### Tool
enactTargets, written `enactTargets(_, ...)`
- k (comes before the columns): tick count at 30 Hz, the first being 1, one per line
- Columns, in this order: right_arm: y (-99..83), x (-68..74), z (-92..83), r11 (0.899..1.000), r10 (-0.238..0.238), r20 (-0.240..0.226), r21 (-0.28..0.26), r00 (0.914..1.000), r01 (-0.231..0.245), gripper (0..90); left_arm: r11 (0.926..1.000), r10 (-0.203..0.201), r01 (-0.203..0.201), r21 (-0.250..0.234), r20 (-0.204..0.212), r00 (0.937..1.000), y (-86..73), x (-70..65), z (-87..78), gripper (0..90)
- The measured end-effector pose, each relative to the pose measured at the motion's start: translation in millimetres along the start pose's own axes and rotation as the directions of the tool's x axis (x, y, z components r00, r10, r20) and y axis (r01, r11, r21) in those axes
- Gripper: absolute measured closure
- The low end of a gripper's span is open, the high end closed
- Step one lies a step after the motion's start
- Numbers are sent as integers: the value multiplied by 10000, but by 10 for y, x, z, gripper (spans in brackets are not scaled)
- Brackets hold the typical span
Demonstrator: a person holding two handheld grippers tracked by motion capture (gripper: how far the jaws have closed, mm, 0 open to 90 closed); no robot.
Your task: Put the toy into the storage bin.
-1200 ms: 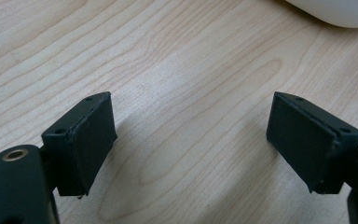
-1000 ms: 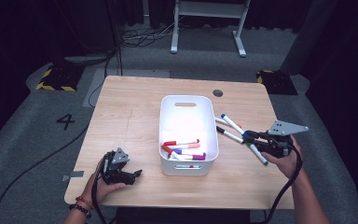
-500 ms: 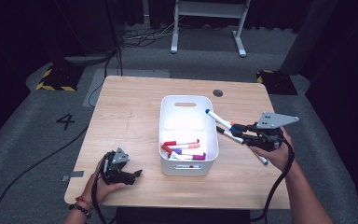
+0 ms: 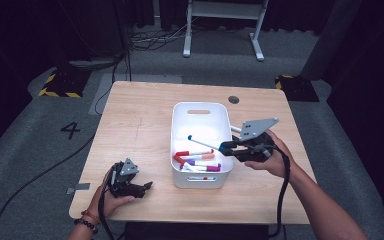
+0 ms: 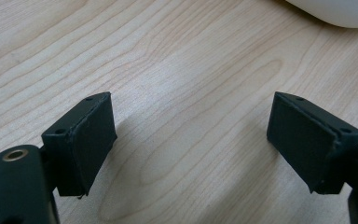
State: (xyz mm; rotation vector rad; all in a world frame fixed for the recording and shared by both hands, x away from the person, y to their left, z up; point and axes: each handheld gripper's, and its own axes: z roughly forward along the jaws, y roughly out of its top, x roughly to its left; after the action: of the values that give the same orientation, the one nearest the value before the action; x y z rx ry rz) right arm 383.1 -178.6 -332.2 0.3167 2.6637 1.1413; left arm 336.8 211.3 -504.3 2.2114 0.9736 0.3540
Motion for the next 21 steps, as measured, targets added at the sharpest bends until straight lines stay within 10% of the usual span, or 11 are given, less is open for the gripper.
enactTargets(21, 192, -72, 603, 9622, -412, -1399, 2613, 9893, 770, 747, 10000, 4, -4, 1, 1, 10000, 0, 0, 0, 156)
